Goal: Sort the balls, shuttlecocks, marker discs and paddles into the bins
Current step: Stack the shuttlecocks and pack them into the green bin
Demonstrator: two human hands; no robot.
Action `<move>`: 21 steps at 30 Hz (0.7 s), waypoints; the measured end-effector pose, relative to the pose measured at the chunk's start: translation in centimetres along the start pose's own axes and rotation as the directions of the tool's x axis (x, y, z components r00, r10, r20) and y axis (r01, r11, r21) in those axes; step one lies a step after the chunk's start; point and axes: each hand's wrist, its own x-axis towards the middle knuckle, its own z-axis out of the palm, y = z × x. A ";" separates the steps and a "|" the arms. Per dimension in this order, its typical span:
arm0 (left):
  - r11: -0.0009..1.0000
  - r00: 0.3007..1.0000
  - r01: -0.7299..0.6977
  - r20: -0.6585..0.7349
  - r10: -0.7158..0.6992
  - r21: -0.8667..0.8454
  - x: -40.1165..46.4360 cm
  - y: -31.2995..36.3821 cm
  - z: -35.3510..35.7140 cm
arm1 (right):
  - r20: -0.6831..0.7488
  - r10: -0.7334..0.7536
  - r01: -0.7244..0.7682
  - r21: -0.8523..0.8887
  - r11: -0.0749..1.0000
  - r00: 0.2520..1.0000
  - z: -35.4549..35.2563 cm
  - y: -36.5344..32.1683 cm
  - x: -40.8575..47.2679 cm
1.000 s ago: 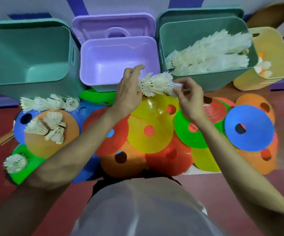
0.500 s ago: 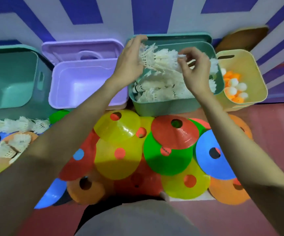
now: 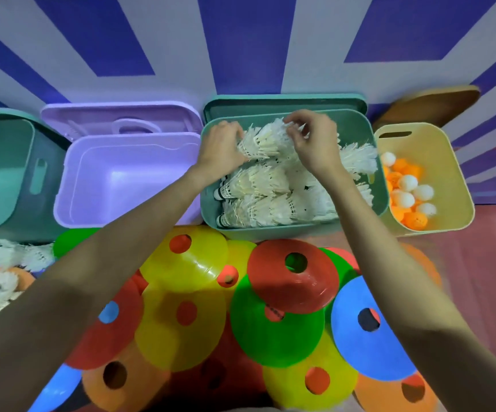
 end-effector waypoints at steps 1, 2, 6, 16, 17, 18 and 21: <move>1.000 1.000 0.017 0.022 -0.017 0.009 0.0 -0.2 0.2 | 0.012 0.006 -0.006 0.003 1.000 1.000 0.6 0.2 -0.1; 0.999 0.998 0.034 0.044 -0.036 0.024 0.0 -0.3 0.4 | 0.026 0.013 -0.014 0.005 1.000 1.000 1.0 0.3 -0.1; 0.994 0.991 0.075 0.108 -0.083 0.079 -0.1 -0.4 0.4 | 0.130 0.021 -0.019 -0.018 1.000 0.991 2.5 0.0 -0.5; 0.998 0.996 0.008 0.084 -0.013 0.059 -2.0 -0.5 -1.8 | 0.297 0.078 -0.007 -0.232 0.973 0.952 2.7 -2.3 -1.2; 0.999 0.998 -0.011 0.065 0.008 0.039 -2.5 -0.6 -2.1 | 0.293 0.079 -0.002 -0.254 0.967 0.953 2.6 -2.6 -1.6; 0.999 0.999 -0.028 0.040 0.027 0.016 -3.1 -0.7 -2.5 | 0.281 0.076 0.008 -0.286 0.958 0.957 2.5 -3.0 -2.1; 0.997 0.996 -0.049 -0.073 0.044 -0.057 -5.7 -1.7 -3.4 | 0.225 0.013 0.067 -0.343 0.937 0.974 2.6 -4.5 -4.8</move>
